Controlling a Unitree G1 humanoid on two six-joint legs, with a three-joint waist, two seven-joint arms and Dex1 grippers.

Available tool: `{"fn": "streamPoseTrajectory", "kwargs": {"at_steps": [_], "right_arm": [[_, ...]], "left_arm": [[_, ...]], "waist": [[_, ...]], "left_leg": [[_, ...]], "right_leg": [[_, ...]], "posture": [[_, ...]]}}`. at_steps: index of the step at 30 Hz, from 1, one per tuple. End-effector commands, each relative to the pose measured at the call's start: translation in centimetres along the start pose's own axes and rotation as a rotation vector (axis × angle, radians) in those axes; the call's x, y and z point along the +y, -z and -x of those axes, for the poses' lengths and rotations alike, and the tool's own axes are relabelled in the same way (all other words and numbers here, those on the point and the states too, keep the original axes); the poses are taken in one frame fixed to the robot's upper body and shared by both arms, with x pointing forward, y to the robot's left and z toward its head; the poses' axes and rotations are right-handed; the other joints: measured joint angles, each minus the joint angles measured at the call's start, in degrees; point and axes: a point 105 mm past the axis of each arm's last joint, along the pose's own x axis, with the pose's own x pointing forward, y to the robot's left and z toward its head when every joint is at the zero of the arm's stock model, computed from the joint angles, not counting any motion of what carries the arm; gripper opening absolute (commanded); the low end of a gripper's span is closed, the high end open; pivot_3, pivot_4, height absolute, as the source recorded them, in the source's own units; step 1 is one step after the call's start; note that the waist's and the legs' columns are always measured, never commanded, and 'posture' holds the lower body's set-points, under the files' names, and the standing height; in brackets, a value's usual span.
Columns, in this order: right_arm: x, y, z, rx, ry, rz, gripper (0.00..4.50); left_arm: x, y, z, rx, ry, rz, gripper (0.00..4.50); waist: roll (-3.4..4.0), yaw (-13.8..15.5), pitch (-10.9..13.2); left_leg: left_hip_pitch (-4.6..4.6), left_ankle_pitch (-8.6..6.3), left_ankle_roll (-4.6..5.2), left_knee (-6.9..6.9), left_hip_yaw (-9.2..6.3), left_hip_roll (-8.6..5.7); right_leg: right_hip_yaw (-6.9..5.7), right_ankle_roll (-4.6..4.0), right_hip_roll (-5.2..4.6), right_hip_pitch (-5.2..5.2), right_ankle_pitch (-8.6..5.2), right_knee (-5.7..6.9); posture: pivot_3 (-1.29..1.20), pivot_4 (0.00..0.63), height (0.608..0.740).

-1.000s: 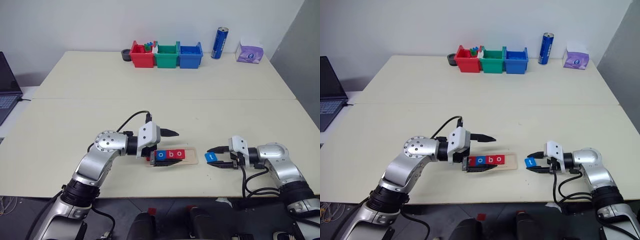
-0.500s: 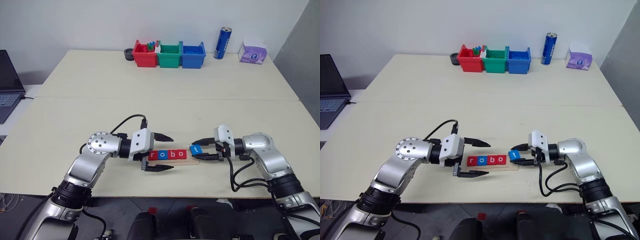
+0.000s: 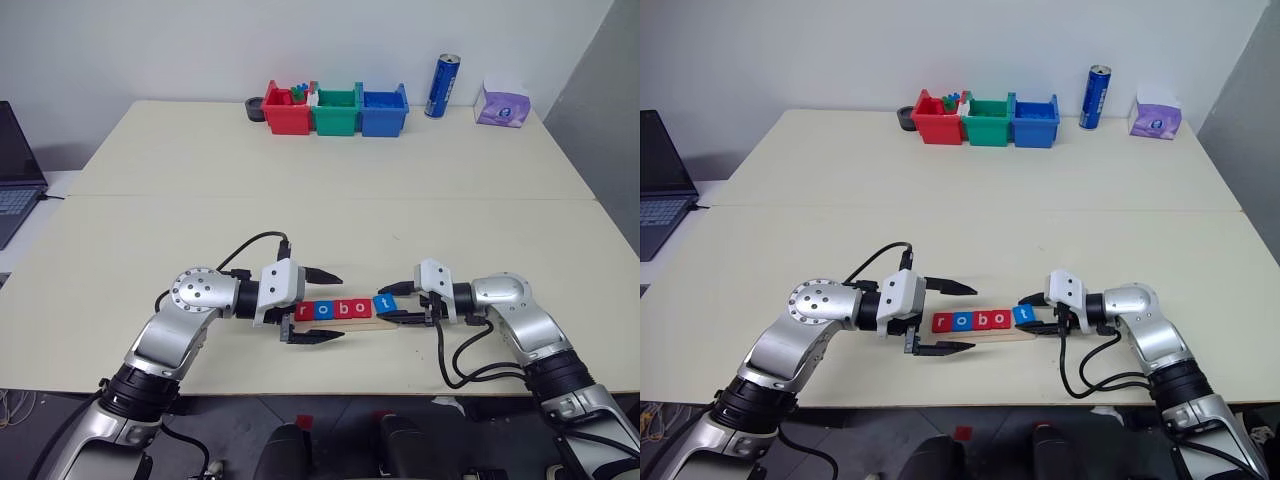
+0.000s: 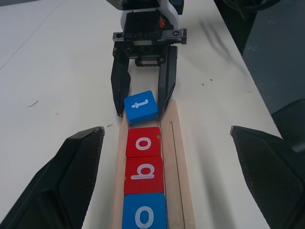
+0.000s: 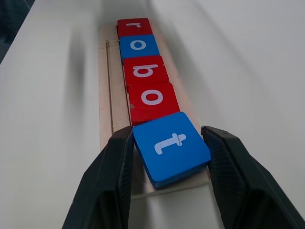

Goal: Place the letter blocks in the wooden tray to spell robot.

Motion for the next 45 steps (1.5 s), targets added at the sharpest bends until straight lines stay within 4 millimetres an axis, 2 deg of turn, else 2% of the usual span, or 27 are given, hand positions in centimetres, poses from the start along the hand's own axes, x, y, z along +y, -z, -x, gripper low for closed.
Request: {"fn": "streamPoseTrajectory", "kwargs": {"at_steps": [1,8,9,10,14,15,23,29,32,37,42,43,45], "right_arm": [[0.2,-0.3,-0.1,-0.008,0.003,0.012,1.88],[0.4,-0.4,-0.2,-0.014,-0.003,-0.012,1.88],[0.4,-0.5,-0.2,-0.018,-0.004,-0.021,2.60],[0.3,-0.5,-0.2,-0.020,-0.001,-0.024,2.83],[0.1,-1.2,-0.1,-0.053,0.007,-0.043,4.25],[0.0,-1.4,0.0,-0.061,0.007,-0.047,4.47],[-0.5,-3.0,1.5,-0.090,0.041,-0.059,4.47],[-0.3,-2.6,2.3,-0.072,0.048,-0.037,4.47],[0.4,-2.6,2.7,-0.082,0.013,-0.059,3.92],[2.4,-2.0,2.5,-0.070,-0.047,-0.063,2.10],[3.4,-1.7,2.1,-0.057,-0.073,-0.056,0.24],[3.6,-1.6,2.0,-0.051,-0.078,-0.048,0.02],[3.9,-1.5,1.8,-0.045,-0.087,-0.045,0.02]], "left_arm": [[0.4,-0.9,0.2,-0.019,-0.017,-0.045,4.50],[0.6,-1.0,0.2,-0.022,-0.021,-0.049,4.50],[0.6,-1.0,0.2,-0.023,-0.022,-0.049,4.50],[0.6,-1.0,0.2,-0.023,-0.023,-0.050,4.50],[0.6,-1.1,0.1,-0.026,-0.024,-0.049,4.50],[0.7,-1.1,0.1,-0.027,-0.024,-0.049,4.50],[0.6,-1.2,-0.2,-0.037,-0.024,-0.046,4.50],[0.6,-1.3,-0.3,-0.041,-0.025,-0.047,4.50],[0.6,-1.3,-0.2,-0.040,-0.022,-0.046,4.50],[0.4,-1.2,-0.1,-0.036,-0.018,-0.042,4.50],[0.4,-1.1,-0.2,-0.035,-0.018,-0.040,4.50],[0.4,-1.1,-0.2,-0.034,-0.018,-0.040,4.50],[0.4,-1.1,-0.2,-0.034,-0.018,-0.040,4.50]], "waist": [[0.00,0.0,0.0],[0.00,0.0,0.0],[0.00,0.0,0.0],[0.00,0.0,0.0],[0.00,0.0,0.0],[0.00,0.0,0.0],[0.00,0.0,0.0],[0.00,0.0,0.0],[0.00,0.0,0.0],[0.00,0.0,0.0],[0.00,0.0,0.0],[0.00,0.0,0.0],[0.00,0.0,0.0]], "left_leg": [[0.00,0.00,0.00,0.00,0.00,0.00],[0.01,0.00,0.00,0.00,0.01,0.00],[0.01,0.00,0.00,0.00,0.01,0.00],[0.01,0.00,0.00,0.00,0.01,0.00],[0.00,0.00,0.00,0.00,0.00,-0.01],[0.00,0.00,0.00,0.00,0.00,0.00],[0.00,0.00,0.00,0.00,-0.01,0.00],[0.00,0.00,0.00,0.00,-0.01,-0.02],[-0.01,0.00,0.00,0.00,0.00,-0.02],[-0.01,0.00,0.00,0.00,-0.02,-0.01],[0.00,0.00,0.00,0.00,-0.01,-0.02],[0.00,0.00,0.00,0.00,-0.01,-0.02],[0.00,0.00,0.00,0.00,-0.01,-0.02]], "right_leg": [[0.00,0.00,0.00,0.00,0.00,0.00],[0.00,0.00,0.00,0.00,0.00,0.00],[0.00,0.00,0.00,0.00,0.00,0.00],[0.00,0.00,0.00,0.00,0.00,0.00],[-0.01,0.00,0.00,0.00,0.00,0.01],[-0.01,0.00,0.00,0.00,0.00,0.00],[-0.01,0.00,0.00,0.00,0.00,0.00],[-0.01,0.00,0.00,0.00,0.00,0.00],[0.00,0.00,0.00,0.00,0.00,-0.01],[0.00,0.00,0.00,0.00,0.00,-0.01],[-0.01,0.00,0.01,0.01,0.00,0.01],[-0.01,0.01,0.02,0.01,0.00,0.01],[-0.02,0.01,0.02,0.01,0.00,0.01]], "posture": [[0.00,0.150,0.740],[0.00,0.150,0.740],[0.00,0.150,0.740],[0.00,0.150,0.740],[0.00,0.150,0.740],[0.00,0.150,0.740],[0.00,0.150,0.740],[0.00,0.150,0.740],[0.00,0.150,0.740],[0.00,0.150,0.740],[0.00,0.150,0.740],[0.00,0.150,0.740],[0.00,0.150,0.740]]}}
